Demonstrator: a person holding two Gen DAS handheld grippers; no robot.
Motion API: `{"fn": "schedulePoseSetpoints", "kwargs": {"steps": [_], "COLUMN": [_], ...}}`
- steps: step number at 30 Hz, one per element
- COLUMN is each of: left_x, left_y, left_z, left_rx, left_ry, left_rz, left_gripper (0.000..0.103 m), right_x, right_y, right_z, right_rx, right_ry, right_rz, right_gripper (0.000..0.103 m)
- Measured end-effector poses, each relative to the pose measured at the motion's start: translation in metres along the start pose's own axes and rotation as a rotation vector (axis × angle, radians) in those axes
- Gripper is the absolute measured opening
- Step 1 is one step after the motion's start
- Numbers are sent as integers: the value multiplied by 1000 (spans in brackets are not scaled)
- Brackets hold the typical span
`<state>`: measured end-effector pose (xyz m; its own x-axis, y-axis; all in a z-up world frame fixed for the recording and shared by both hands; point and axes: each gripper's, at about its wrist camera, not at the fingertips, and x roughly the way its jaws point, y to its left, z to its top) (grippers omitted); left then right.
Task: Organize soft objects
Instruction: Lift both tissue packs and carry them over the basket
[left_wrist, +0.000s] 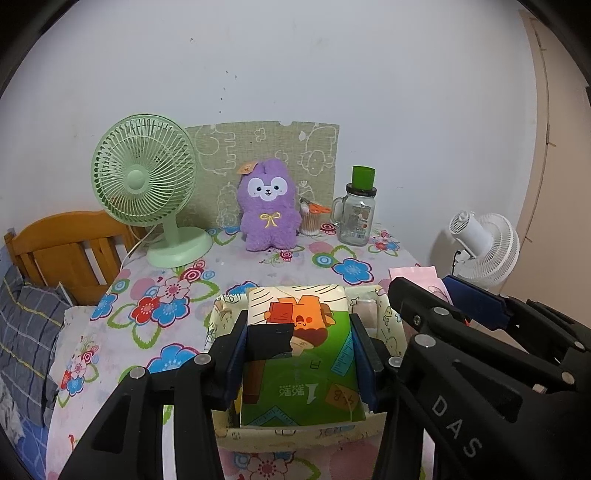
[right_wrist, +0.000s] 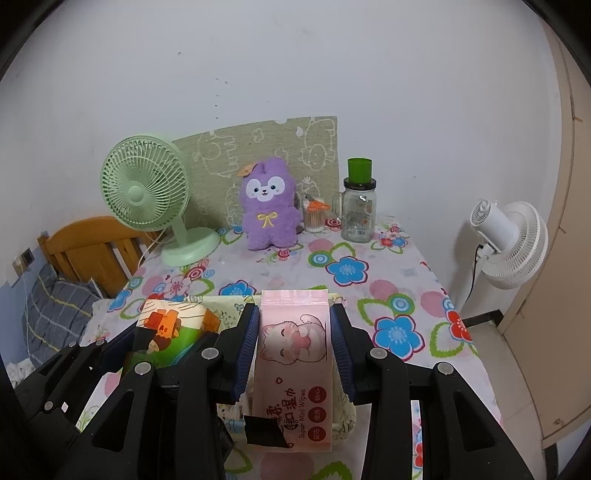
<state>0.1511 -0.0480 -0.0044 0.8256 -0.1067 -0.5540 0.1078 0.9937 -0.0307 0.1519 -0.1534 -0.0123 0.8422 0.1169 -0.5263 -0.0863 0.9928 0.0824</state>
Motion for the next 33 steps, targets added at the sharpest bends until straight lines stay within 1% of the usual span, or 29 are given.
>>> {"fn": "schedulePoseSetpoints", "kwargs": {"steps": [7, 17, 28, 29, 31, 33], "left_x": [22, 46, 70, 71, 76, 78], "left_y": [3, 5, 9, 9, 10, 11], "left_z": [11, 11, 10, 10, 9, 8], "left_rx": [-3, -8, -30, -30, -31, -30], "left_ry": [6, 7, 13, 17, 27, 35], "left_rz": [-4, -25, -18, -19, -13, -7], "left_gripper": [51, 51, 53, 53, 58, 72], "right_x": [13, 37, 59, 61, 66, 69], "right_y": [-2, -6, -6, -6, -6, -5], "right_z": [6, 9, 7, 7, 6, 4], "right_rx": [10, 5, -3, -4, -3, -7], "right_ry": [1, 2, 3, 7, 15, 19], "right_rz": [16, 41, 58, 63, 65, 72], "right_gripper": [42, 42, 42, 42, 42, 42]}}
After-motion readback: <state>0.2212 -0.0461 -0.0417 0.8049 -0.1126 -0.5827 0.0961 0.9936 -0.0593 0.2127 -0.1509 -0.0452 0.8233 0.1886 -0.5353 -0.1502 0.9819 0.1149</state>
